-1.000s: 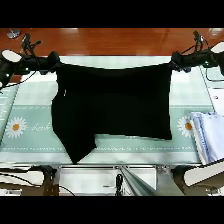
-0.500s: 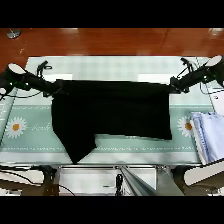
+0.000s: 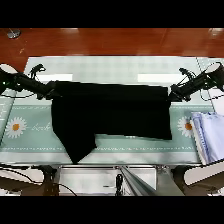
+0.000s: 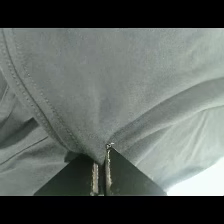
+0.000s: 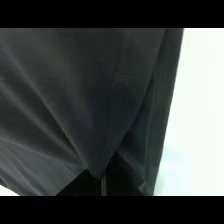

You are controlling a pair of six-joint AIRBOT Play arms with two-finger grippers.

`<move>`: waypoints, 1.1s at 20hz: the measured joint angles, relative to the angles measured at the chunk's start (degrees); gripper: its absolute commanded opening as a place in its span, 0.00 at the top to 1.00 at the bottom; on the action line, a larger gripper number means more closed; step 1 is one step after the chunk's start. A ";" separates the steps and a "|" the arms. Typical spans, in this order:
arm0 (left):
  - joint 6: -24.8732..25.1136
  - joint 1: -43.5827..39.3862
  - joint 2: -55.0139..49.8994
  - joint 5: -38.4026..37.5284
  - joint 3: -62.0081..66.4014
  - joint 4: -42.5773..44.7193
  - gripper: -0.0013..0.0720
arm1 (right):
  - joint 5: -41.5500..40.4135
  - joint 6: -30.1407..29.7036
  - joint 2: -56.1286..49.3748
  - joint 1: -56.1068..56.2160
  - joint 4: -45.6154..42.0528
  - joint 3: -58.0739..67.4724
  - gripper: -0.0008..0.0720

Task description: Fold the shirts.

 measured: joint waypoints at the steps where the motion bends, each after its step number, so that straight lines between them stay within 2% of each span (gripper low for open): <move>1: 0.00 -0.24 -0.20 -0.04 0.13 0.00 0.87 | -0.04 0.02 0.00 -0.04 0.02 -0.04 0.80; 2: 0.00 -0.63 -0.52 -0.07 0.22 0.00 0.42 | -0.22 0.07 0.00 -0.04 0.20 -0.07 0.35; 3: 0.00 -1.09 -0.83 -0.09 0.31 0.04 0.03 | -0.61 0.15 0.00 -0.09 0.35 -0.09 0.13; 7: -0.87 -2.14 -1.33 -2.43 0.74 0.87 0.02 | -0.44 0.68 0.57 -0.61 1.55 -0.09 0.14; 10: -2.95 0.02 1.53 -6.91 -1.73 6.69 0.02 | 1.16 0.42 4.26 -3.23 -0.02 -1.60 0.14; 12: -3.93 3.13 6.49 -7.65 -7.61 10.45 0.02 | -1.20 0.17 9.14 -5.92 -0.09 -6.08 0.14; 18: -5.40 17.59 27.21 0.96 -35.50 13.11 0.02 | -15.50 -4.59 30.88 -10.10 10.32 -33.59 0.14; 22: -1.42 21.35 35.78 5.22 -48.59 3.69 0.02 | -19.61 -6.51 38.47 -10.45 16.09 -43.39 0.14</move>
